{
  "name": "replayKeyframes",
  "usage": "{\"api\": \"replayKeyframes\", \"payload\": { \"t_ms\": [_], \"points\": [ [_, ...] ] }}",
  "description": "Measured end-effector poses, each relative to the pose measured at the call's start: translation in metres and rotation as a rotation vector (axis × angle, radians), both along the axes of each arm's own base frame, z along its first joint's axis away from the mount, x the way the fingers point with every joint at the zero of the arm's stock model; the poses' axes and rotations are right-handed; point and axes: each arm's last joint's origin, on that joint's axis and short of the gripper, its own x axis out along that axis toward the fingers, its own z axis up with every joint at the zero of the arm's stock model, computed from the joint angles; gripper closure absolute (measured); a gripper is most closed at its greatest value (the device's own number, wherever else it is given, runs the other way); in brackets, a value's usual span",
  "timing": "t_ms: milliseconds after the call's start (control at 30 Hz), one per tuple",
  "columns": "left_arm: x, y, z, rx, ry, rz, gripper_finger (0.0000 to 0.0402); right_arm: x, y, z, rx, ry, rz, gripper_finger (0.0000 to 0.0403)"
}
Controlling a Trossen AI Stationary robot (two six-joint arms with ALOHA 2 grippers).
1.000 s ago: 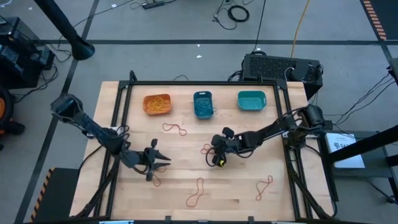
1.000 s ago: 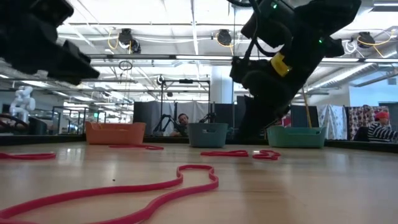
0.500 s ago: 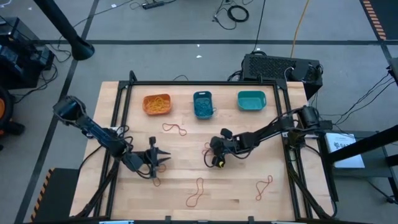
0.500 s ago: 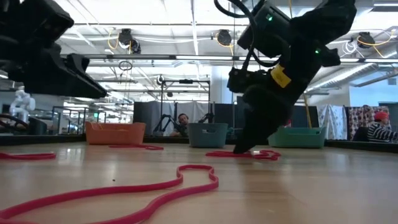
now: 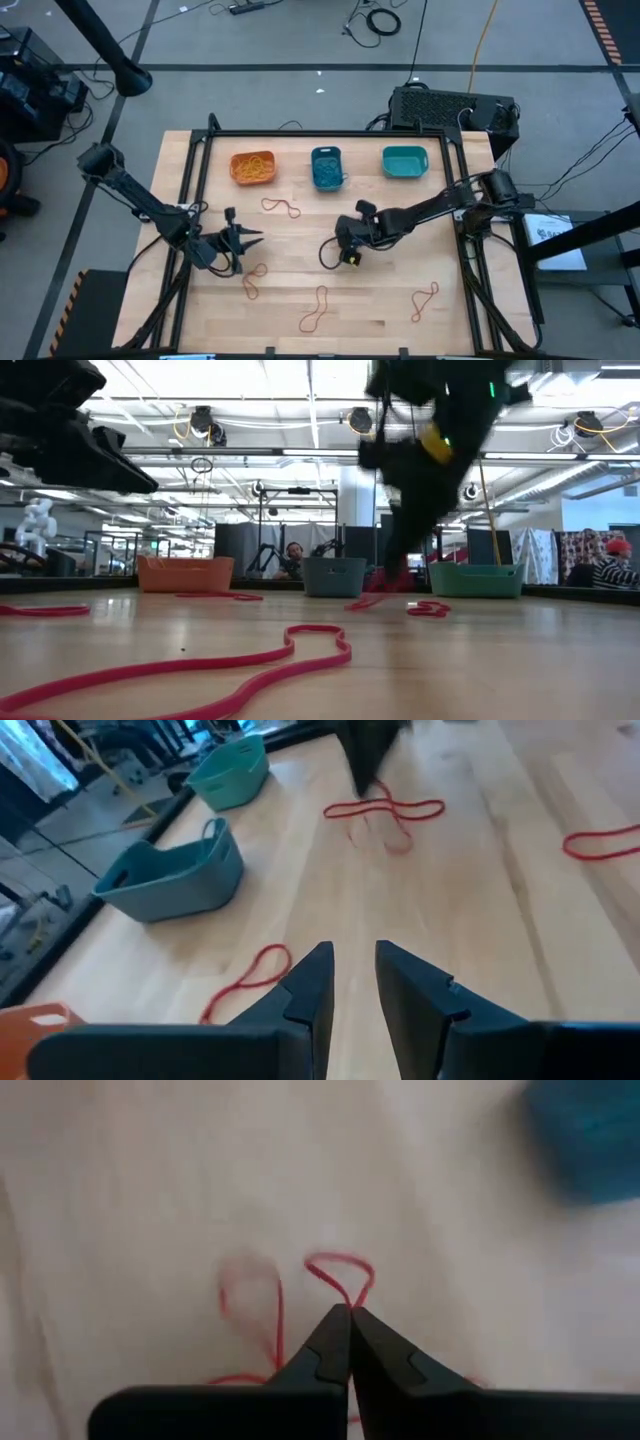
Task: Sort rubber bands into baskets
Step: Put the red rubber band into the green bin
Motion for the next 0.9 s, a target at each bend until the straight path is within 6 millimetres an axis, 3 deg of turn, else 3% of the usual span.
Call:
{"api": "replayKeyframes", "payload": {
  "t_ms": [200, 333, 533, 700, 900],
  "points": [
    [0.001, -0.002, -0.005, -0.014, 0.040, -0.040, 0.0315, -0.012, -0.013, 0.059, -0.137, 0.088, -0.063, 0.0402],
    [0.002, -0.004, -0.009, -0.028, 0.064, -0.055, 0.0315, -0.041, -0.039, 0.094, -0.160, 0.103, -0.137, 0.0402],
    [0.004, -0.008, -0.013, -0.067, 0.100, -0.112, 0.0315, -0.090, -0.082, 0.124, -0.205, 0.006, -0.325, 0.0403],
    [0.007, -0.010, -0.012, -0.089, 0.068, -0.114, 0.0315, -0.126, -0.112, 0.113, -0.249, -0.038, -0.486, 0.0403],
    [0.008, -0.010, -0.012, -0.091, 0.066, -0.114, 0.0315, -0.148, -0.137, 0.075, -0.285, -0.060, -0.568, 0.0403]
  ]
}}
